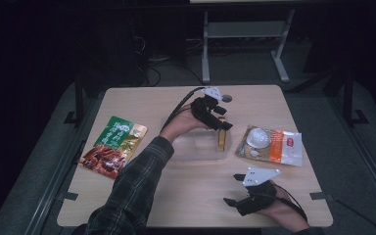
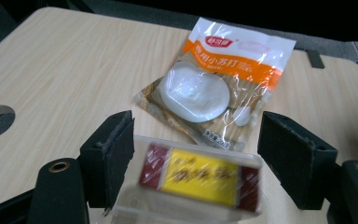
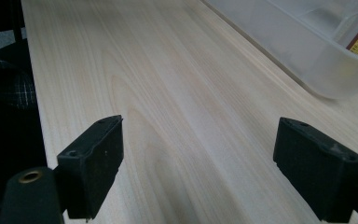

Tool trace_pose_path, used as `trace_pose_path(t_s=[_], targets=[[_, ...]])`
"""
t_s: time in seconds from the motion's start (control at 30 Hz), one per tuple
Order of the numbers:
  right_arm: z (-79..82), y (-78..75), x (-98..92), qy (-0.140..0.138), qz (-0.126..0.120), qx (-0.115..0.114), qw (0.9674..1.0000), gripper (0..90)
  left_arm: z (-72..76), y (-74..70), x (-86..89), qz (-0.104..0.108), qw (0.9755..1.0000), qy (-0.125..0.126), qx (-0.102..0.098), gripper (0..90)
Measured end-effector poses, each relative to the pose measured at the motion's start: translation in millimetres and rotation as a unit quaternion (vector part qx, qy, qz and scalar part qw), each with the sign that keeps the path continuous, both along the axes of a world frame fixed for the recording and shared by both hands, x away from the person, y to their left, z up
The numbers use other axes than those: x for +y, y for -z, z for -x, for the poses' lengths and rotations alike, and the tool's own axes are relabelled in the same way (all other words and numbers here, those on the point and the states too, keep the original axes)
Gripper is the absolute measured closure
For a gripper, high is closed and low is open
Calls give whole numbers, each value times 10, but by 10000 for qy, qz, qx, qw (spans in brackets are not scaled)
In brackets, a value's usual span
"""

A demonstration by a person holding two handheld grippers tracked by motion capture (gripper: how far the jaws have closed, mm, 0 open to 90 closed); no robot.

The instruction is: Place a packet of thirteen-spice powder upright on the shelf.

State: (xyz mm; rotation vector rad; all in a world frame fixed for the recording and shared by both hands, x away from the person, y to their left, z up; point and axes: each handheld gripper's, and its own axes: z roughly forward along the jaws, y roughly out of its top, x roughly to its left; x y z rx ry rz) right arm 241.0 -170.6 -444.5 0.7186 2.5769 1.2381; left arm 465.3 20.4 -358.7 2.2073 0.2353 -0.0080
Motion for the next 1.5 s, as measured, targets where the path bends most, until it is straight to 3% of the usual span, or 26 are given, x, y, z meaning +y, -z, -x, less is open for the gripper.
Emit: trace_pose_path(t_s=[0.2, 0.37, 0.77, 1.13, 1.5], targets=[[-3, 9, 11, -14, 28, 25, 10000, 155, 126, -112, 233, 24, 9999, -64, -122, 258], [-16, 33, 30, -43, 100, 60, 9999, 155, 258, -117, 458, 25, 9997, -224, -93, 259], [-23, 70, 89, -83, 195, 164, 9996, 155, 615, -27, 824, -244, 9987, -419, 130, 253], [-19, 72, 88, -70, 221, 171, 9996, 155, 993, 103, 1151, -232, 9986, -474, -15, 253], [-20, 75, 87, -41, 237, 183, 9995, 155, 1398, 294, 1543, -294, 9973, -677, 37, 254]])
